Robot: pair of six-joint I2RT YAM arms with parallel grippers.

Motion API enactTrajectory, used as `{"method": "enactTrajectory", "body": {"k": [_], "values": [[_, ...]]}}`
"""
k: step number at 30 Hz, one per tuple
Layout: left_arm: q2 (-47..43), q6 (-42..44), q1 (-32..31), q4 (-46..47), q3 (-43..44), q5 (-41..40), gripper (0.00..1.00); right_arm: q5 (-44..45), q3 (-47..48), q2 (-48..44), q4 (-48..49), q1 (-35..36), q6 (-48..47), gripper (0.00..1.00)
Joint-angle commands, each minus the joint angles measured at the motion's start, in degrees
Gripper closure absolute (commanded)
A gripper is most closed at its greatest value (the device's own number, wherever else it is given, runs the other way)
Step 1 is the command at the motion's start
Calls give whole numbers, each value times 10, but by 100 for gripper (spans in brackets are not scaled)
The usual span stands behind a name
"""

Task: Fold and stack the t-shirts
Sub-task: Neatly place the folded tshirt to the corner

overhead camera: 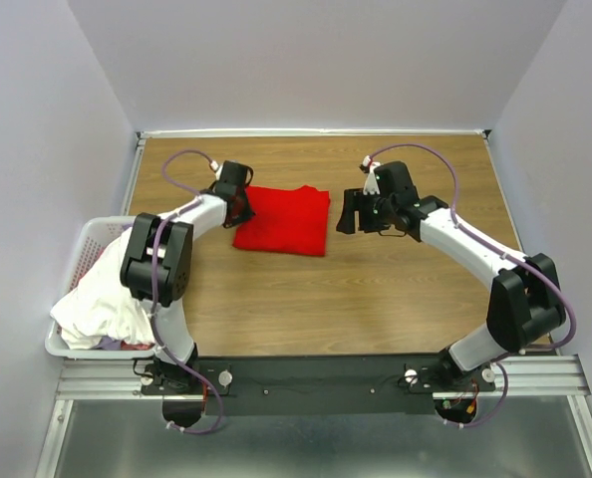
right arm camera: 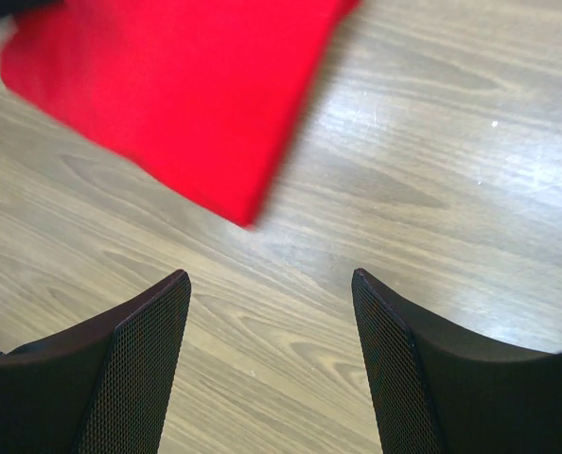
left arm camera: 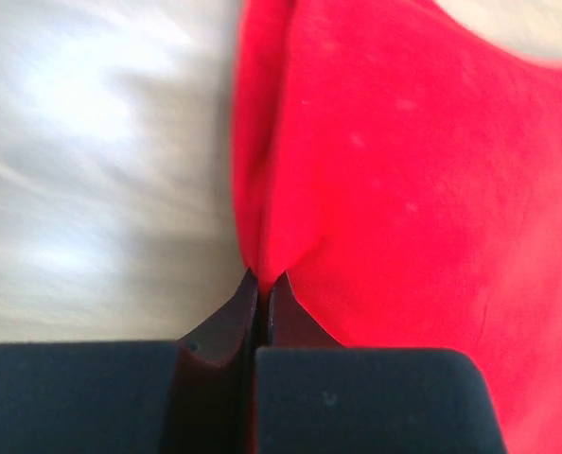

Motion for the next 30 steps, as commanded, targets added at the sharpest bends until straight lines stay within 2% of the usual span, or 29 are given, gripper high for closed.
{"method": "enactTrajectory", "body": {"k": [1, 3, 8, 12, 17, 22, 30], "values": [[51, 77, 40, -81, 107, -117, 100, 30, 36, 10, -34, -4, -29, 24], [74, 106, 52, -107, 180, -159, 100, 34, 50, 16, -45, -5, -36, 24], [133, 151, 96, -144, 294, -222, 100, 44, 77, 31, -88, -6, -51, 24], [172, 198, 127, -157, 351, -266, 100, 57, 91, 36, -117, -6, -55, 24], [208, 248, 159, -154, 395, -315, 100, 56, 108, 47, -147, -7, -51, 24], [228, 333, 193, -105, 411, -368, 100, 46, 128, 61, -163, -7, -37, 24], [272, 376, 233, -89, 472, -369, 100, 42, 159, 87, -194, -7, -25, 24]]}}
